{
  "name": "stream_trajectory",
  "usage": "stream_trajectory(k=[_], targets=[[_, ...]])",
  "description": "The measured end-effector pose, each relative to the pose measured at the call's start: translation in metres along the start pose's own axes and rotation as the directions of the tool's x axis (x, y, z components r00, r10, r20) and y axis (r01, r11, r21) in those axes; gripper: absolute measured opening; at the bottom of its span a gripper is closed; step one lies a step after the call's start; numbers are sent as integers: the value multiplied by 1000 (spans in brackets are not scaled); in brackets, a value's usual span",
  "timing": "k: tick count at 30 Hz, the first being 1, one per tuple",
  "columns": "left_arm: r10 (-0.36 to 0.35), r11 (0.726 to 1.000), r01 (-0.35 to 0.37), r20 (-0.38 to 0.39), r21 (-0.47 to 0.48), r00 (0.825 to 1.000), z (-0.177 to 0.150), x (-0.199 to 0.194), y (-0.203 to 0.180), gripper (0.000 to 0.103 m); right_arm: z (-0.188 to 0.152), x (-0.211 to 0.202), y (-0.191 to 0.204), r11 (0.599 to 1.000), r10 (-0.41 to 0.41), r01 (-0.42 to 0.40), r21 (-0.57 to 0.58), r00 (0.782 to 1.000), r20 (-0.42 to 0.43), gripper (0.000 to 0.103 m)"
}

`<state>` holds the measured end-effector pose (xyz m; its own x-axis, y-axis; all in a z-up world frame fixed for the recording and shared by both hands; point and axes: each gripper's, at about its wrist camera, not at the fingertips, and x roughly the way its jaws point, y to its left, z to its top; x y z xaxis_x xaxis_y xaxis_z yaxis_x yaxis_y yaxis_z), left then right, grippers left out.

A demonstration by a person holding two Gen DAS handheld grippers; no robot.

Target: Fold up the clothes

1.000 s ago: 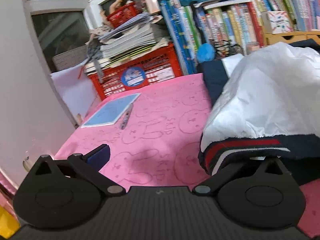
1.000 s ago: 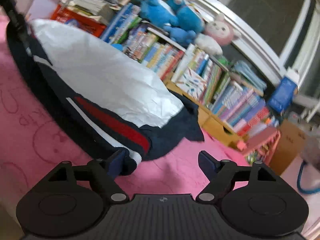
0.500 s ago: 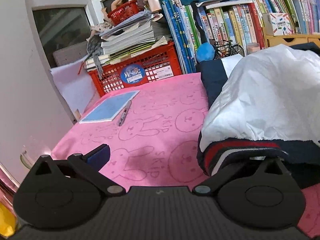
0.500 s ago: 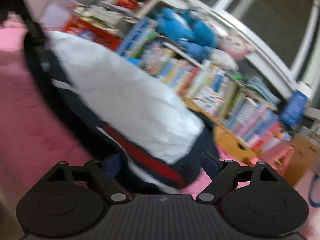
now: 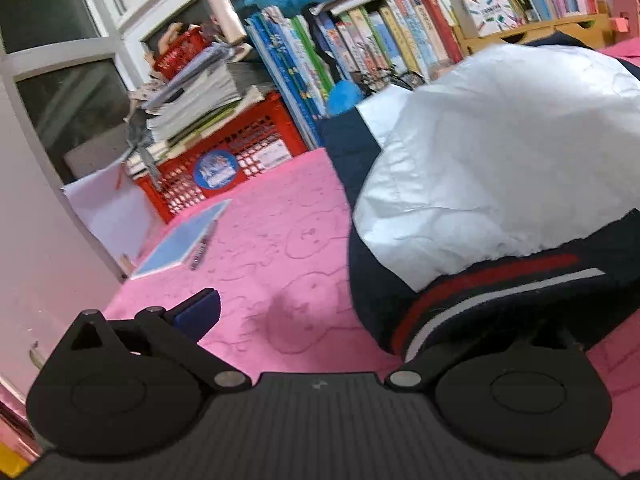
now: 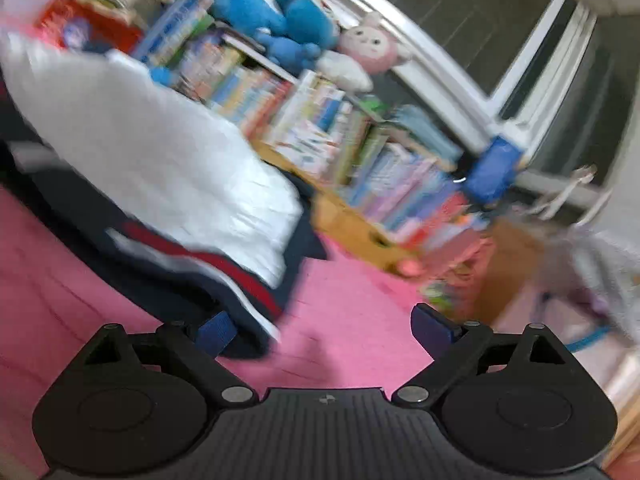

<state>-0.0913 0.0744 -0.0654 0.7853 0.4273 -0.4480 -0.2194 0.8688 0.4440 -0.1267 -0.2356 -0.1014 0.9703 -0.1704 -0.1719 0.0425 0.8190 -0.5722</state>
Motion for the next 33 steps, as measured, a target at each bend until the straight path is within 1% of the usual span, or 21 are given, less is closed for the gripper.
stream_trajectory(k=[1, 2, 3, 4, 5, 6, 8, 9, 10, 11, 13, 15, 18, 19, 21, 23, 26, 28, 29, 31, 33], targets=[[-3, 1000, 3, 3, 3, 1000, -1, 0, 2, 103, -3, 4, -16, 996, 15, -12, 88, 999, -31, 99], [-27, 1000, 27, 8, -2, 1000, -1, -1, 7, 103, -6, 10, -35, 980, 47, -33, 199, 997, -66, 103], [-56, 998, 56, 5, -8, 998, -2, -2, 10, 103, -9, 17, -48, 962, 71, -43, 271, 993, -92, 103], [-91, 996, 90, -6, -15, 996, -1, -3, 11, 103, -11, 20, -56, 953, 76, -41, 299, 991, -107, 103], [-125, 992, 124, -16, -22, 992, -1, -4, 13, 103, -12, 19, -58, 957, 62, -28, 289, 992, -107, 103], [-141, 990, 141, -23, -19, 990, -1, -7, 12, 103, -12, 16, -58, 964, 44, -16, 264, 994, -100, 103], [-142, 990, 142, -16, 8, 990, -3, -19, 15, 103, -12, 3, -60, 974, 35, -17, 225, 997, -76, 103], [-143, 989, 144, -11, 22, 990, -4, -25, 17, 103, -13, -5, -65, 977, 51, -35, 211, 996, -72, 103], [-160, 987, 160, -15, 24, 987, -6, -31, 22, 103, -14, -12, -70, 978, 72, -57, 200, 995, -71, 103], [-191, 981, 192, -29, 15, 981, -10, -37, 29, 103, -16, -22, -74, 978, 102, -85, 193, 992, -79, 103], [-253, 967, 253, -69, -7, 965, -17, -48, 40, 103, -22, -40, -80, 976, 155, -135, 172, 982, -110, 103], [-310, 951, 310, -117, -16, 944, -27, -57, 45, 103, -26, -59, -81, 974, 198, -177, 144, 969, -148, 103], [-378, 925, 380, -181, -24, 908, -43, -71, 45, 103, -35, -73, -77, 968, 239, -215, 127, 945, -223, 103], [-390, 919, 393, -189, -21, 901, -48, -74, 42, 103, -38, -76, -76, 969, 238, -213, 125, 940, -243, 103], [-402, 913, 409, -197, -9, 894, -56, -78, 36, 103, -43, -79, -72, 968, 243, -217, 123, 930, -276, 103], [-398, 914, 407, -208, -3, 893, -60, -77, 30, 103, -47, -81, -68, 966, 256, -229, 121, 920, -298, 103], [-401, 912, 409, -214, -6, 891, -58, -74, 31, 103, -45, -83, -68, 954, 299, -283, 96, 904, -306, 102], [-422, 903, 430, -183, 3, 888, -54, -82, 38, 103, -39, -86, -81, 922, 386, -368, 117, 878, -283, 100], [-449, 891, 454, -159, 1, 880, -51, -87, 43, 103, -33, -89, -91, 895, 447, -424, 141, 860, -246, 100], [-519, 854, 520, -114, -19, 847, -46, -95, 52, 103, -19, -93, -111, 827, 556, -528, 194, 817, -149, 100], [-591, 807, 588, -73, -57, 804, -42, -98, 54, 103, 4, -88, -122, 750, 634, -614, 244, 773, -5, 102]])
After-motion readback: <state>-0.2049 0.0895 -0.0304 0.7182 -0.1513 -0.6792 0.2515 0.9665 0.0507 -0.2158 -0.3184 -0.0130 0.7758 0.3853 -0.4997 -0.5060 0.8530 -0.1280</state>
